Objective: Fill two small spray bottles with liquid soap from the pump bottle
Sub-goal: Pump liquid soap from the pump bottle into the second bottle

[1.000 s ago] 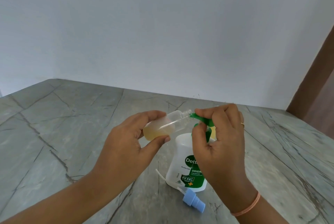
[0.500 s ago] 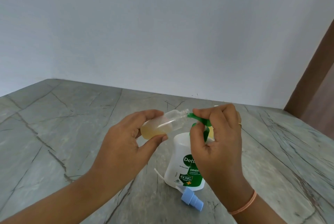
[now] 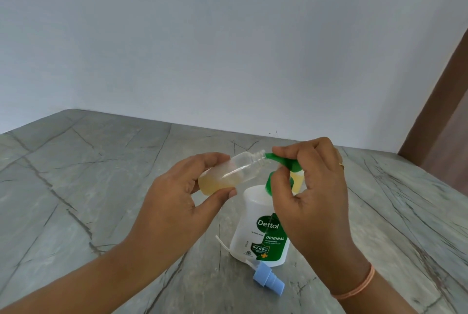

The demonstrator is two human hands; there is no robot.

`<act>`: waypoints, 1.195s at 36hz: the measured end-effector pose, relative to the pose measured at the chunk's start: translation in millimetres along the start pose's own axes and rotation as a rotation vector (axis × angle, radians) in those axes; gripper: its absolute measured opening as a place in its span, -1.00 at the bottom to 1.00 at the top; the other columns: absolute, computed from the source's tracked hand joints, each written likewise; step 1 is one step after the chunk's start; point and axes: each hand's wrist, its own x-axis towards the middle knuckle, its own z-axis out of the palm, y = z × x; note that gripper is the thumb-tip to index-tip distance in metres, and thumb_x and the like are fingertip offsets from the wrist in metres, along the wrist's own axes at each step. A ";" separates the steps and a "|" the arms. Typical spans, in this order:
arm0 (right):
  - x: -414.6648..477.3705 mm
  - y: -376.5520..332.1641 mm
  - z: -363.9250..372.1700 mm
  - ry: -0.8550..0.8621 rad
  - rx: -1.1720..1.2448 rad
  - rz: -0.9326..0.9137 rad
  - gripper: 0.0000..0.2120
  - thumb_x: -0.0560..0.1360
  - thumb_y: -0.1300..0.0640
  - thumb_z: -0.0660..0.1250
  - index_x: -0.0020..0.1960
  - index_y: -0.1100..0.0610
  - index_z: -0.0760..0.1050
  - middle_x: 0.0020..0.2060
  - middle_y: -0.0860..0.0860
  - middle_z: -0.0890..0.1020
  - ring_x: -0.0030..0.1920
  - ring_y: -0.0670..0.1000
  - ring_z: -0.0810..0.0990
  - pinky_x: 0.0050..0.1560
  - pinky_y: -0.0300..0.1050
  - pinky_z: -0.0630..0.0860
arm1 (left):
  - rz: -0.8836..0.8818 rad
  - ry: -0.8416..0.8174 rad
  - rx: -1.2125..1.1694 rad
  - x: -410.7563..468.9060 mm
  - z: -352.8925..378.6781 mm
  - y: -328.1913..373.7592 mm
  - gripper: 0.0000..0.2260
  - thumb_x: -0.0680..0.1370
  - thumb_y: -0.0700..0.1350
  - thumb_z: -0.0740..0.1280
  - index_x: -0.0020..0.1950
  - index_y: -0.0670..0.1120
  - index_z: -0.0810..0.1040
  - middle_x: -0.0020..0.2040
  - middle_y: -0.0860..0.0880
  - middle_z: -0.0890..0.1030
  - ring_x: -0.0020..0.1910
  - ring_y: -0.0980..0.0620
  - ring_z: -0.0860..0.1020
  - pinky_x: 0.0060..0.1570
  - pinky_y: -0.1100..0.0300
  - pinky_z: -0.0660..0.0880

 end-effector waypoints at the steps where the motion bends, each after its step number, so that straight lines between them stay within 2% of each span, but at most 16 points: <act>1: -0.8 0.4 1.1 0.012 0.004 -0.001 -0.80 0.39 0.14 0.17 -0.12 0.15 0.54 -0.21 -0.05 0.42 -0.18 -0.01 0.43 -0.20 -0.15 0.39 | -0.003 0.002 -0.002 0.2 0.1 0.5 -0.66 0.34 0.17 0.40 0.09 0.30 0.46 0.13 0.35 0.46 0.02 0.31 0.53 -0.05 0.54 0.43; 6: -7.3 1.1 10.6 0.068 0.006 -0.005 -0.80 0.39 0.18 0.16 -0.13 0.19 0.54 -0.21 -0.04 0.39 -0.18 -0.04 0.37 -0.24 -0.21 0.35 | -0.001 0.008 0.035 -0.5 0.2 -1.0 -0.64 0.34 0.12 0.40 0.12 0.24 0.46 -0.05 0.40 0.53 0.02 0.35 0.50 -0.07 0.58 0.40; 13: -9.1 0.6 8.6 0.053 -0.019 -0.024 -0.79 0.40 0.18 0.16 -0.11 0.18 0.55 -0.21 0.00 0.44 -0.18 -0.01 0.40 -0.27 -0.06 0.43 | -0.010 -0.008 0.008 -0.4 -1.5 1.1 -0.64 0.34 0.09 0.39 0.08 0.31 0.41 0.01 0.34 0.54 0.05 0.32 0.50 -0.03 0.56 0.40; 17: -2.6 0.6 1.9 0.020 -0.027 -0.029 -0.78 0.40 0.15 0.17 -0.09 0.16 0.55 -0.19 -0.04 0.44 -0.17 0.00 0.43 -0.23 0.00 0.44 | -0.013 -0.014 0.011 -0.3 -1.0 3.6 -0.65 0.33 0.13 0.36 0.08 0.30 0.42 -0.01 0.34 0.51 0.07 0.28 0.50 0.03 0.51 0.42; 21: -1.2 -0.8 0.7 0.014 -0.033 -0.037 -0.80 0.39 0.16 0.17 -0.09 0.15 0.54 -0.18 -0.08 0.41 -0.16 -0.02 0.41 -0.23 0.00 0.44 | -0.020 -0.015 -0.003 -1.6 -1.6 5.3 -0.67 0.32 0.14 0.36 0.05 0.33 0.42 -0.01 0.34 0.53 0.06 0.25 0.52 0.06 0.48 0.43; 23: -1.1 -1.3 1.0 0.015 -0.033 -0.037 -0.79 0.39 0.16 0.17 -0.09 0.16 0.55 -0.18 -0.05 0.43 -0.17 -0.01 0.42 -0.23 -0.01 0.45 | -0.020 -0.012 -0.009 -1.7 -1.7 5.2 -0.68 0.32 0.13 0.37 0.05 0.32 0.44 -0.02 0.33 0.56 0.04 0.27 0.53 0.02 0.50 0.43; 26: -1.3 -0.7 0.4 0.017 -0.028 -0.032 -0.78 0.39 0.16 0.17 -0.09 0.17 0.55 -0.19 -0.01 0.46 -0.16 0.00 0.43 -0.21 -0.02 0.44 | -0.025 -0.008 -0.026 -1.0 -1.1 5.1 -0.68 0.33 0.09 0.39 0.05 0.29 0.47 0.09 0.34 0.50 0.00 0.28 0.55 -0.01 0.49 0.45; 32: -6.9 2.2 8.8 0.082 -0.048 -0.049 -0.79 0.40 0.20 0.18 -0.11 0.21 0.56 -0.23 0.04 0.46 -0.18 -0.01 0.39 -0.23 -0.11 0.37 | -0.019 0.008 -0.007 0.5 -1.7 4.8 -0.66 0.34 0.09 0.41 0.08 0.28 0.47 0.08 0.33 0.51 0.00 0.28 0.55 -0.03 0.51 0.44; 35: -10.3 3.1 13.5 0.097 -0.063 -0.059 -0.80 0.39 0.21 0.18 -0.12 0.22 0.56 -0.24 0.06 0.45 -0.18 -0.02 0.37 -0.27 -0.08 0.38 | -0.018 0.007 0.003 0.4 -1.6 3.3 -0.65 0.35 0.10 0.46 0.09 0.25 0.48 0.07 0.33 0.52 0.00 0.28 0.54 -0.04 0.52 0.44; 38: -11.3 2.4 12.7 0.093 -0.058 -0.058 -0.80 0.39 0.22 0.18 -0.12 0.22 0.56 -0.23 0.05 0.45 -0.18 -0.02 0.37 -0.26 -0.08 0.39 | -0.020 -0.001 -0.004 -0.9 -1.5 2.7 -0.66 0.34 0.06 0.41 0.10 0.22 0.48 -0.02 0.29 0.57 0.01 0.29 0.53 -0.04 0.52 0.44; 43: -5.5 0.8 3.9 0.034 -0.051 -0.044 -0.79 0.40 0.18 0.17 -0.09 0.17 0.55 -0.19 0.00 0.46 -0.16 -0.01 0.41 -0.25 0.00 0.43 | -0.019 0.001 -0.009 -1.6 -1.2 2.7 -0.65 0.34 0.06 0.40 0.12 0.18 0.50 0.01 0.29 0.55 0.02 0.24 0.55 0.01 0.47 0.46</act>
